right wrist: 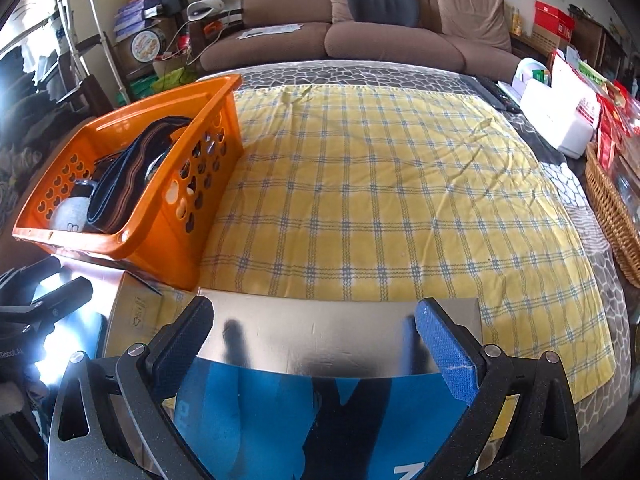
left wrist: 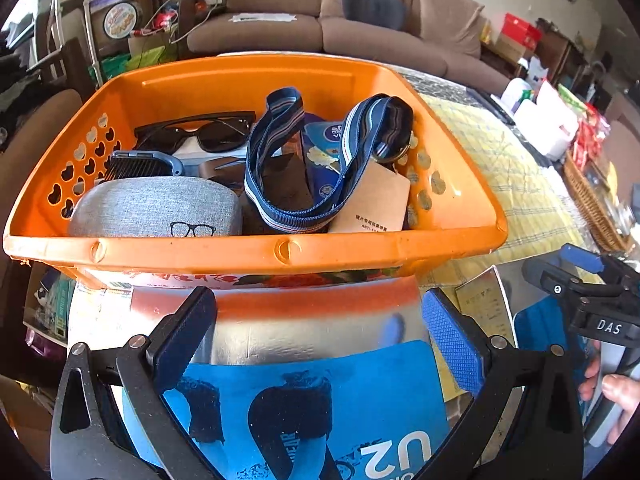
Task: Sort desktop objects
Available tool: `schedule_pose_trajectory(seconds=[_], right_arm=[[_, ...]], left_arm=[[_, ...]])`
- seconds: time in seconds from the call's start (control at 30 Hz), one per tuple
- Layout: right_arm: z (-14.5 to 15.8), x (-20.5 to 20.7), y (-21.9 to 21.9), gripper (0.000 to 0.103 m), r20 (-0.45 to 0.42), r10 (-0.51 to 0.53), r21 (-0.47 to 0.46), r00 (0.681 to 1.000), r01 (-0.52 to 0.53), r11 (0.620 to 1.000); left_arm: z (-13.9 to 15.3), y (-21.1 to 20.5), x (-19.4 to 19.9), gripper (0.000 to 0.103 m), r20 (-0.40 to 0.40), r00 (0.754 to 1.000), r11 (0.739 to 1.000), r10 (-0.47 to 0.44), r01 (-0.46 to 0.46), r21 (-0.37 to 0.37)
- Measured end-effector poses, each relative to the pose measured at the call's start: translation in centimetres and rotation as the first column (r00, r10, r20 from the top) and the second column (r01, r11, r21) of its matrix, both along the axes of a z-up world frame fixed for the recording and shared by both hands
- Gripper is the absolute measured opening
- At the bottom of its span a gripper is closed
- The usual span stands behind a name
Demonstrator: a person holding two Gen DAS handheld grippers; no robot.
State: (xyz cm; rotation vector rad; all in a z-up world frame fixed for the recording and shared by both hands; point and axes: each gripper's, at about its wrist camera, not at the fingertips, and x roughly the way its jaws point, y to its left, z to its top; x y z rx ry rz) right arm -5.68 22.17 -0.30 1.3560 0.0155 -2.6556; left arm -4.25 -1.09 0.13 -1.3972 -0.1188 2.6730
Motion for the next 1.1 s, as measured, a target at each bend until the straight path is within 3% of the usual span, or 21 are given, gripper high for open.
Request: schedule_pose_trajectory(seconds=[0.4, 0.6, 0.7, 0.77, 0.83, 0.9, 1.1], right_arm=[[-1.0, -0.9, -0.5, 0.103, -0.027, -0.021, 0.064, 0.999, 0.022, 0.998], [-1.1, -1.1, -0.6, 0.103, -0.029, -0.030, 0.069, 0.999, 0.032, 0.997], [-1.1, -1.1, -0.6, 0.103, -0.030, -0.031, 0.068, 0.999, 0.033, 0.997], [-1.1, -1.1, -0.6, 0.103, -0.030, -0.034, 0.068, 0.999, 0.036, 0.997], [-1.1, -1.1, -0.5, 0.103, -0.030, -0.033, 0.065, 0.999, 0.035, 0.997], [-1.1, -1.1, -0.5, 0.103, -0.031, -0.033, 0.068, 0.999, 0.035, 0.997], [-1.1, -1.1, -0.5, 0.103, -0.030, -0.033, 0.067, 0.999, 0.035, 0.997]], left_arm=[[-1.0, 1.3, -1.0, 0.103, -0.016, 0.999, 0.994, 0.031, -0.033, -0.104], [-1.0, 1.2, -1.2, 0.103, -0.016, 0.998, 0.992, 0.065, -0.066, -0.104], [-1.0, 0.4, -1.3, 0.103, -0.020, 0.992, 0.987, 0.124, -0.125, -0.103], [-0.9, -0.6, -1.3, 0.103, -0.026, 0.988, 0.986, 0.149, -0.151, -0.072], [-0.8, -1.2, -1.4, 0.103, -0.027, 0.989, 0.987, 0.149, -0.150, -0.056], [-1.1, -1.0, -1.7, 0.103, -0.016, 0.992, 0.987, 0.122, -0.123, -0.102], [-1.1, -0.8, -1.9, 0.103, -0.012, 0.995, 0.988, 0.103, -0.104, -0.110]])
